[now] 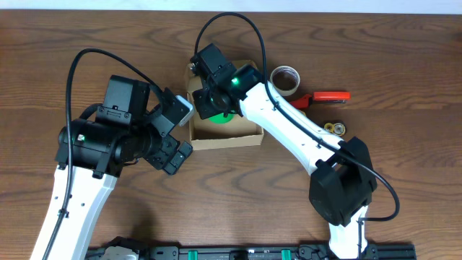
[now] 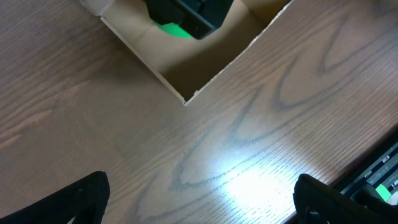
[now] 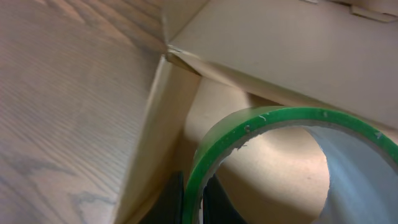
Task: Pack container
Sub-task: 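Carry the green tape with the right gripper and lower into box, then open the right gripper and lift away from the box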
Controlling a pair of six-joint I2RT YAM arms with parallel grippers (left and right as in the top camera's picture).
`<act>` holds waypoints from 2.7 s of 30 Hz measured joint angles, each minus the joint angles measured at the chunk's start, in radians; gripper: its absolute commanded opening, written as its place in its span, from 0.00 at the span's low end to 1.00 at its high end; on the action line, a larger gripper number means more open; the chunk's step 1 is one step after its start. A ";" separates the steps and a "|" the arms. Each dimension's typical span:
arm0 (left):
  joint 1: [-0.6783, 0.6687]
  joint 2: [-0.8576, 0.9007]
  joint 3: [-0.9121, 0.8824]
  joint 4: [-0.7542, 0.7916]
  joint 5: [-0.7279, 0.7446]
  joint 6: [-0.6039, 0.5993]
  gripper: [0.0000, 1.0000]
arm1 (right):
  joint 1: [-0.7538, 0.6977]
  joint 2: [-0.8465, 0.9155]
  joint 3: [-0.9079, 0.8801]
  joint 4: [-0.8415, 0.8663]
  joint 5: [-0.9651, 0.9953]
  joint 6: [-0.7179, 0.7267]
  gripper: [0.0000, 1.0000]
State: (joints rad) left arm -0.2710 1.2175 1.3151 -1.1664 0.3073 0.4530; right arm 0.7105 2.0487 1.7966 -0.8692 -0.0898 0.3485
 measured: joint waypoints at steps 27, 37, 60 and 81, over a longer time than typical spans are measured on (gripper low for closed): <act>0.000 0.000 0.000 0.000 0.000 0.000 0.95 | 0.061 0.028 -0.018 0.063 0.001 0.008 0.17; 0.000 0.000 0.000 0.000 0.000 0.000 0.95 | 0.061 0.052 -0.018 0.109 0.010 0.023 0.35; 0.000 0.000 0.000 0.000 0.000 0.000 0.95 | 0.021 0.048 -0.018 0.008 0.009 -0.010 0.41; 0.000 0.000 0.000 0.000 0.000 0.000 0.95 | -0.383 -0.150 -0.009 -0.054 0.125 -0.331 0.51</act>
State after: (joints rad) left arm -0.2710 1.2175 1.3151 -1.1664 0.3073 0.4530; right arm 0.3279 1.8984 1.7878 -0.9234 0.0349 0.0174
